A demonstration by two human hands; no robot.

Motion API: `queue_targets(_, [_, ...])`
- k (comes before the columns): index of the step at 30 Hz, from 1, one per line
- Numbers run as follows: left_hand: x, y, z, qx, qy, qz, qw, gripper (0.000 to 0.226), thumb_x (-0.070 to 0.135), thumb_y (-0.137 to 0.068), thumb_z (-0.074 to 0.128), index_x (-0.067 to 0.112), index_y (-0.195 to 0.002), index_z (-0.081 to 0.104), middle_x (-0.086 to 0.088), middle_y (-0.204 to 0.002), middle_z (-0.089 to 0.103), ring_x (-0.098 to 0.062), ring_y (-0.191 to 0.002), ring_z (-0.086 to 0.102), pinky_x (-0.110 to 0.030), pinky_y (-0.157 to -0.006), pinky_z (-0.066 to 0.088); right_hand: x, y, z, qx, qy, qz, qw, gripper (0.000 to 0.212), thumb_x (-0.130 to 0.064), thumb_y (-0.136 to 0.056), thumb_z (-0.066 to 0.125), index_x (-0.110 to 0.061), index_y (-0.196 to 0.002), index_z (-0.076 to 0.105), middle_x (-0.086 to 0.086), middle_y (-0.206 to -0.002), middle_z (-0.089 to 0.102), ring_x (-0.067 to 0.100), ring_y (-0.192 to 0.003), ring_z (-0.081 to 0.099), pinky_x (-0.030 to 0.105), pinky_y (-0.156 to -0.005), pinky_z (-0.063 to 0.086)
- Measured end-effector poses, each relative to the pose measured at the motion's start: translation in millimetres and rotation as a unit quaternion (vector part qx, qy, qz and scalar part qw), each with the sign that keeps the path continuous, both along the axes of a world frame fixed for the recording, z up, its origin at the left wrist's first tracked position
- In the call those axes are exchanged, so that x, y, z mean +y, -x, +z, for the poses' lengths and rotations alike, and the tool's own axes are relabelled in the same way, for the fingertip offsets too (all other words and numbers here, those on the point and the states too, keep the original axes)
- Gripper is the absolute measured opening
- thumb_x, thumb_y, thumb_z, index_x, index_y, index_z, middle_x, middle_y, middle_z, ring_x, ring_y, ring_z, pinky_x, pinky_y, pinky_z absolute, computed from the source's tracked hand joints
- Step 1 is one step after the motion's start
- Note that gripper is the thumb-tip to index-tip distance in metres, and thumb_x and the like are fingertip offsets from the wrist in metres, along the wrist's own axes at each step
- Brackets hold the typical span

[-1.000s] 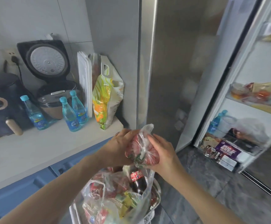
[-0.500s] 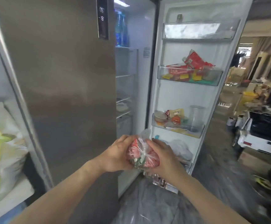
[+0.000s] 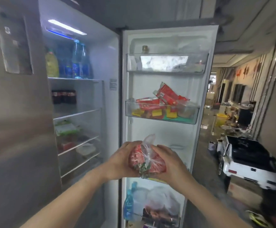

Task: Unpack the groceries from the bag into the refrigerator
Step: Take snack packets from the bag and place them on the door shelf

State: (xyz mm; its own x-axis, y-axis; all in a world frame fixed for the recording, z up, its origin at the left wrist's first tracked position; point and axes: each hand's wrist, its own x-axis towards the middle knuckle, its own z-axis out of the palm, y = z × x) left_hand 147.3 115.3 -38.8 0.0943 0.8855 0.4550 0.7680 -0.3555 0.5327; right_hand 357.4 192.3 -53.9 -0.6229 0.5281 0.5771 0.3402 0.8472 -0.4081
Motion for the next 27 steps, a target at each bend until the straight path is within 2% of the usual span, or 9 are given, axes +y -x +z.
queue_targets(2, [35, 15, 16, -0.007, -0.012, -0.009, 1.000, 0.097, 0.040, -0.050, 0.084, 0.042, -0.134, 0.035, 0.008, -0.124, 0.042, -0.005, -0.117, 0.046, -0.029, -0.106, 0.040, 31, 13, 16, 0.011, -0.008, -0.019, 1.000, 0.094, -0.040, -0.059, 0.087, -0.037, -0.140, 0.039, -0.004, -0.131, 0.044, 0.016, -0.121, 0.045, 0.026, -0.104, 0.036])
queue_targets(6, [103, 44, 55, -0.009, -0.035, -0.040, 0.999, 0.093, 0.040, -0.052, 0.085, 0.049, -0.130, 0.035, 0.009, -0.124, 0.043, -0.009, -0.117, 0.048, -0.032, -0.105, 0.041, 88, 38, 54, 0.027, -0.011, -0.027, 0.999, 0.095, -0.027, -0.063, 0.087, -0.047, -0.136, 0.031, -0.013, -0.127, 0.042, 0.008, -0.119, 0.044, 0.024, -0.105, 0.037])
queue_targets(9, [147, 63, 94, 0.010, -0.049, -0.054, 0.997, 0.091, 0.028, -0.058, 0.089, 0.045, -0.129, 0.035, 0.008, -0.124, 0.044, -0.008, -0.116, 0.048, -0.019, -0.101, 0.038, 131, 60, 89, 0.054, -0.014, -0.025, 0.998, 0.090, -0.022, -0.062, 0.087, -0.042, -0.133, 0.036, -0.010, -0.129, 0.044, 0.010, -0.120, 0.047, 0.030, -0.106, 0.040])
queue_targets(11, [173, 76, 121, 0.013, -0.063, -0.057, 0.996, 0.087, 0.027, -0.058, 0.090, 0.038, -0.128, 0.040, 0.006, -0.124, 0.046, -0.007, -0.115, 0.049, -0.016, -0.098, 0.040, 159, 73, 114, 0.066, -0.034, -0.033, 0.997, 0.089, -0.022, -0.060, 0.088, -0.028, -0.137, 0.044, -0.007, -0.131, 0.044, 0.013, -0.122, 0.046, 0.033, -0.107, 0.038])
queue_targets(13, [200, 88, 143, 0.005, -0.080, -0.050, 0.996, 0.093, 0.028, -0.058, 0.091, 0.031, -0.136, 0.040, 0.004, -0.128, 0.044, -0.009, -0.116, 0.049, -0.024, -0.101, 0.043, 186, 83, 141, 0.059, -0.057, -0.052, 0.995, 0.089, -0.023, -0.061, 0.088, -0.021, -0.139, 0.046, -0.007, -0.131, 0.044, 0.011, -0.122, 0.043, 0.028, -0.106, 0.034])
queue_targets(16, [239, 109, 166, -0.025, -0.071, -0.042, 0.996, 0.103, 0.035, -0.055, 0.091, 0.038, -0.140, 0.032, 0.004, -0.133, 0.041, -0.012, -0.121, 0.048, -0.033, -0.104, 0.043, 220, 99, 173, 0.048, -0.064, -0.065, 0.995, 0.090, -0.025, -0.063, 0.087, -0.020, -0.141, 0.043, -0.006, -0.134, 0.044, 0.010, -0.122, 0.041, 0.021, -0.102, 0.030])
queue_targets(20, [283, 131, 181, -0.048, -0.039, -0.036, 0.997, 0.109, 0.043, -0.050, 0.090, 0.037, -0.141, 0.032, -0.001, -0.132, 0.047, -0.016, -0.120, 0.053, -0.043, -0.103, 0.046, 264, 122, 192, 0.029, -0.038, -0.070, 0.996, 0.091, -0.030, -0.065, 0.086, -0.022, -0.143, 0.040, 0.000, -0.139, 0.045, 0.014, -0.126, 0.044, 0.026, -0.106, 0.034])
queue_targets(23, [304, 143, 181, -0.079, 0.005, -0.040, 0.996, 0.105, 0.030, -0.055, 0.092, 0.027, -0.143, 0.034, -0.001, -0.128, 0.054, -0.013, -0.115, 0.058, -0.041, -0.102, 0.047, 289, 135, 192, 0.025, 0.001, -0.049, 0.998, 0.089, -0.031, -0.066, 0.086, -0.020, -0.142, 0.042, -0.003, -0.138, 0.048, 0.007, -0.124, 0.045, 0.022, -0.101, 0.035])
queue_targets(27, [323, 156, 172, -0.085, 0.046, -0.021, 0.995, 0.086, 0.013, -0.065, 0.087, 0.023, -0.138, 0.042, 0.001, -0.122, 0.061, -0.006, -0.109, 0.061, -0.033, -0.102, 0.047, 313, 148, 178, 0.011, 0.024, -0.039, 0.999, 0.073, -0.035, -0.070, 0.082, -0.024, -0.136, 0.049, -0.006, -0.136, 0.052, 0.006, -0.122, 0.047, 0.024, -0.100, 0.037])
